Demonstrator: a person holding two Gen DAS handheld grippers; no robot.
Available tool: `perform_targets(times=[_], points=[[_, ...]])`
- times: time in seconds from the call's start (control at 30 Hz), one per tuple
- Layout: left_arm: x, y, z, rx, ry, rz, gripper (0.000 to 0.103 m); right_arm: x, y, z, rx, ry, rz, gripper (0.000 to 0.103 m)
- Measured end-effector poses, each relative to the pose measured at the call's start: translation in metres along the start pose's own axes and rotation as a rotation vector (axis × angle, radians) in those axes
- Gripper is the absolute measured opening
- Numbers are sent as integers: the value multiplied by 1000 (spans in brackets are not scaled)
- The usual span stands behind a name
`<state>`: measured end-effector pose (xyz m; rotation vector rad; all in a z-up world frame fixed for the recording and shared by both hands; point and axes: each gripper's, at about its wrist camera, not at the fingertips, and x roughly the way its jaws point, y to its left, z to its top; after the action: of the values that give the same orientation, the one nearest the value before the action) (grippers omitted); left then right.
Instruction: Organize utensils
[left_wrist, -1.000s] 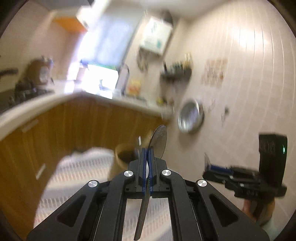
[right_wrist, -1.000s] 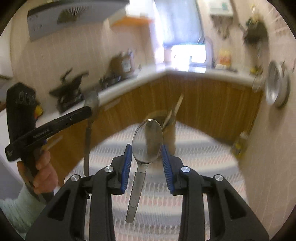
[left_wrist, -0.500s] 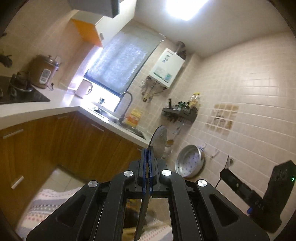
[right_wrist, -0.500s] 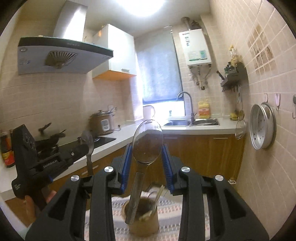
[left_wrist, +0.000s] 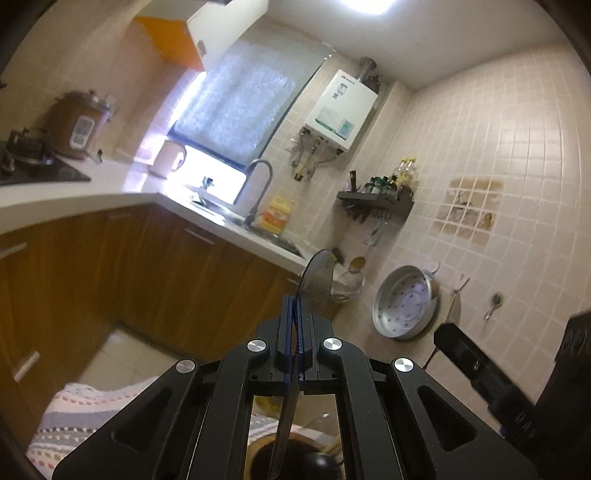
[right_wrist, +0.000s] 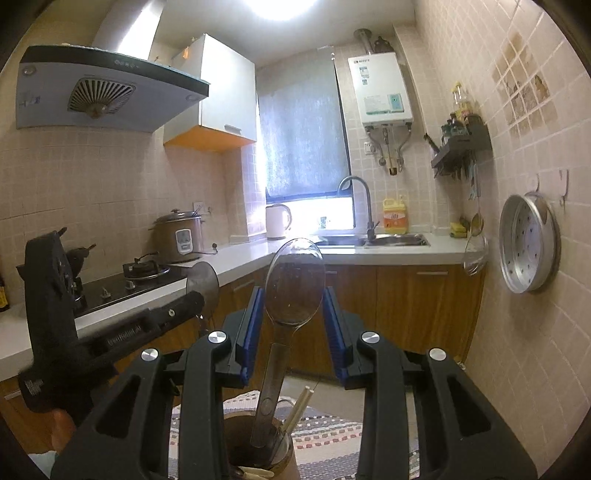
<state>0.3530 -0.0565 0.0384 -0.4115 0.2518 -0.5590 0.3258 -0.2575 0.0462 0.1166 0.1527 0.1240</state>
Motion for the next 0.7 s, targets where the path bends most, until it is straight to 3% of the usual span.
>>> perform_targets(times=[0.27, 0.7], points=[[-6, 10, -17, 4, 52, 36, 0, -2, 7, -14, -38, 14, 3, 30], [-47, 11, -27, 11, 80, 40, 0, -25, 28, -33, -76, 85, 48, 30]])
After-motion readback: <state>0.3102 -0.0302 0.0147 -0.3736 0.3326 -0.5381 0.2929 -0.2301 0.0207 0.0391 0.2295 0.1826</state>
